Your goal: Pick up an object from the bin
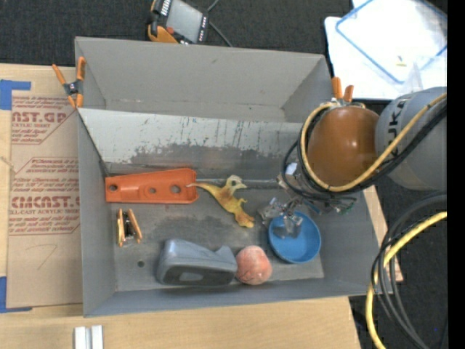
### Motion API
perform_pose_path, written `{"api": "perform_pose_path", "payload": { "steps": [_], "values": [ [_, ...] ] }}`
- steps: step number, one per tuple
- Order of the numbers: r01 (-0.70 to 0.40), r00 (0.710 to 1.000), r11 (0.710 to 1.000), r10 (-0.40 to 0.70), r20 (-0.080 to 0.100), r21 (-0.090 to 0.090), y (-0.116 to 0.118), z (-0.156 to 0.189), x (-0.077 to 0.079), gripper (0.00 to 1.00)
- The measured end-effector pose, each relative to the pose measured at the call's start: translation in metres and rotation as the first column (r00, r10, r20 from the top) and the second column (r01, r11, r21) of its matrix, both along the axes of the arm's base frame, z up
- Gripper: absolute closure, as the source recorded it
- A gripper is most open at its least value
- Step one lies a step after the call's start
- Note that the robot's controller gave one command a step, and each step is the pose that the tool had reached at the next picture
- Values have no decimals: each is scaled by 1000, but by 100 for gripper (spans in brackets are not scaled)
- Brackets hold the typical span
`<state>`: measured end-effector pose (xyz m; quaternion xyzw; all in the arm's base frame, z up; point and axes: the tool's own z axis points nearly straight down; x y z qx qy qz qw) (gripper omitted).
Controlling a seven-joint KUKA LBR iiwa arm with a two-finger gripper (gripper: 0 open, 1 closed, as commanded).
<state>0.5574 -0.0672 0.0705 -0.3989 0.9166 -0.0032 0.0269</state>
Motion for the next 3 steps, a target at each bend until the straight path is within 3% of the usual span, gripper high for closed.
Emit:
{"api": "perform_pose_path", "payload": {
  "steps": [1,2,3],
  "values": [
    [0,1000,1000,0,0,0,0,0,0,100],
    [-10,1000,1000,10,1,2,-10,101,15,100],
    [-10,1000,1000,10,-5,3,-8,171,-8,100]
  ]
}}
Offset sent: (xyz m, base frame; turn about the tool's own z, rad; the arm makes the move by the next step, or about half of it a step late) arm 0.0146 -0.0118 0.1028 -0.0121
